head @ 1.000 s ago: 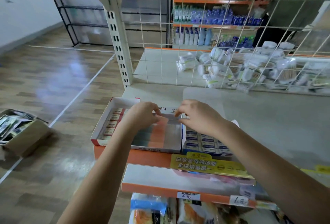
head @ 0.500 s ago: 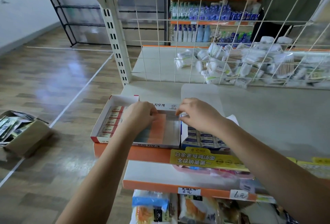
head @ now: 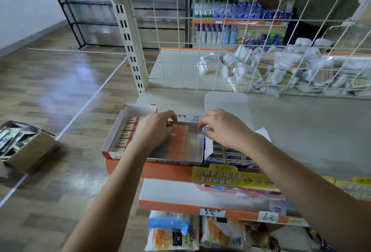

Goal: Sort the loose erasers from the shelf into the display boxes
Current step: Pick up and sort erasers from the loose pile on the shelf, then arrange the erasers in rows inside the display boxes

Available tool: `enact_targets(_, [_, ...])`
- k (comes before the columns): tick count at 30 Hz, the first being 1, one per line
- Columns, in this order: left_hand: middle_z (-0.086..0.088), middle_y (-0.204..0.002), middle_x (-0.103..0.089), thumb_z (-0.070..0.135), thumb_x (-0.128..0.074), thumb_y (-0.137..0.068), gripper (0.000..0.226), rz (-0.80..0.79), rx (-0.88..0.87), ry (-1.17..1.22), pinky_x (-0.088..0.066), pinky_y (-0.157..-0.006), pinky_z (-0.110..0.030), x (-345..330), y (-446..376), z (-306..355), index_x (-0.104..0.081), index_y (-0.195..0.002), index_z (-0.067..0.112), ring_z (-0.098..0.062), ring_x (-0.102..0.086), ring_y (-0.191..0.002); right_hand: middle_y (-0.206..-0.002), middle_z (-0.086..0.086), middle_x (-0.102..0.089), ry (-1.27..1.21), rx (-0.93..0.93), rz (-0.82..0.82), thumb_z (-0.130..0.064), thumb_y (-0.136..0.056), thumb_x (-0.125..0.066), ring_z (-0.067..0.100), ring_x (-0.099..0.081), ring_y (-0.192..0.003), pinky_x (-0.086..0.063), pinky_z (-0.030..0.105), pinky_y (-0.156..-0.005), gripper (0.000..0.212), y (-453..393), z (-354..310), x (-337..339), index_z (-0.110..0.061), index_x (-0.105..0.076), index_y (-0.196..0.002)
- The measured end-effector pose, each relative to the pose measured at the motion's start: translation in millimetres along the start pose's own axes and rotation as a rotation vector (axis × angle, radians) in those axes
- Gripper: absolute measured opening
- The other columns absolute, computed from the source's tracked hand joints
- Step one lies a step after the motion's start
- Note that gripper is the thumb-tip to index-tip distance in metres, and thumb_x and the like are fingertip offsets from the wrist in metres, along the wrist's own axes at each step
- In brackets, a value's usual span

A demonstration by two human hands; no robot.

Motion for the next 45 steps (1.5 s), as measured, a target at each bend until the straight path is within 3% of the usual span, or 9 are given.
enact_targets(5, [0.009,-0.09,-0.071,0.027,-0.059,-0.088,0.011,-0.016,-0.013,-0.033,-0.04,-0.058,-0.022,-2.4,-0.6,-0.6,-0.063,-0.098,0.027,-0.009,-0.057,-0.077,-0.111,-0.002,-0.058,0.001,0.006,0.001,-0.024,-0.093,-0.051,0.015,-0.046,-0.11,-0.043,0.03,-0.087,0.023,-1.5,-0.1,-1.3,-0.021,-0.065,-0.111])
enact_targets(12, [0.005,-0.098,-0.069,0.026,-0.056,-0.089,0.015,-0.02,-0.008,-0.127,-0.049,-0.068,-0.027,-6.6,-3.2,-0.7,-0.064,-0.101,0.028,-0.017,-0.062,-0.088,-0.109,-0.002,-0.058,-0.015,0.013,0.005,-0.024,-0.093,-0.052,0.014,-0.047,-0.108,-0.043,0.029,-0.085,0.022,-2.0,1.1,-1.6,-0.02,-0.065,-0.11])
enact_targets(19, [0.003,-0.109,-0.066,0.024,-0.052,-0.09,0.027,-0.006,-0.015,-0.248,-0.038,-0.068,-0.026,-9.6,-3.5,1.3,-0.066,-0.109,0.036,-0.021,-0.061,-0.095,-0.109,-0.003,-0.057,-0.023,0.014,-0.002,-0.022,-0.093,-0.051,0.014,-0.046,-0.108,-0.042,0.029,-0.084,0.022,-3.3,2.0,-3.0,-0.02,-0.065,-0.109])
enact_targets(27, [0.001,-0.105,-0.068,0.022,-0.055,-0.088,0.027,-0.017,-0.007,-0.241,-0.041,-0.07,-0.026,-4.0,-2.3,2.2,-0.067,-0.109,0.033,-0.023,-0.061,-0.094,-0.11,-0.003,-0.057,-0.032,0.029,-0.014,-0.024,-0.093,-0.051,0.014,-0.051,-0.102,-0.041,0.026,-0.079,0.022,-8.7,3.6,-7.4,-0.022,-0.065,-0.11])
enact_targets(31, [0.006,-0.1,-0.07,0.032,-0.054,-0.091,0.021,0.016,-0.018,-0.212,-0.041,-0.068,-0.025,7.5,-1.7,9.3,-0.066,-0.108,0.032,-0.02,-0.062,-0.092,-0.106,-0.003,-0.06,-0.058,0.056,0.041,-0.027,-0.094,-0.052,0.012,-0.053,-0.095,-0.042,0.024,-0.077,0.021,-8.2,4.1,2.3,-0.021,-0.066,-0.108])
enact_targets(34, [0.007,-0.102,-0.069,0.031,-0.053,-0.092,0.022,0.036,-0.081,-0.186,-0.045,-0.072,-0.026,16.3,-14.5,33.6,-0.065,-0.111,0.028,-0.018,-0.062,-0.093,-0.103,-0.003,-0.061,-0.057,0.053,0.123,-0.026,-0.093,-0.053,0.011,-0.055,-0.091,-0.044,0.024,-0.077,0.021,-6.8,15.9,25.3,-0.019,-0.066,-0.107])
enact_targets(38, [0.0,-0.112,-0.065,0.037,-0.052,-0.091,0.028,-0.017,-0.238,-0.214,-0.048,-0.087,-0.036,8.7,-49.1,94.6,-0.06,-0.116,0.026,-0.023,-0.06,-0.102,-0.112,0.0,-0.057,0.041,-0.057,0.13,-0.027,-0.092,-0.055,0.017,-0.053,-0.105,-0.046,0.036,-0.087,0.024,4.1,63.5,52.5,-0.018,-0.062,-0.114])
enact_targets(45, [-0.003,-0.13,-0.049,0.048,-0.044,-0.093,0.043,-0.181,-0.548,-0.502,-0.04,-0.094,-0.035,-44.9,-82.0,257.1,-0.047,-0.13,0.027,-0.024,-0.045,-0.122,-0.132,0.005,-0.049,0.172,-0.47,-0.011,-0.031,-0.089,-0.06,0.023,-0.045,-0.122,-0.04,0.037,-0.1,0.042,79.7,186.7,86.2,-0.02,-0.051,-0.129])
Point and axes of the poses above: each hand's wrist, its own y-axis away from the middle knuckle, its own x-axis out of the back of the hand, z = x × y, the point moved 5 cm from there along -y, towards the middle knuckle
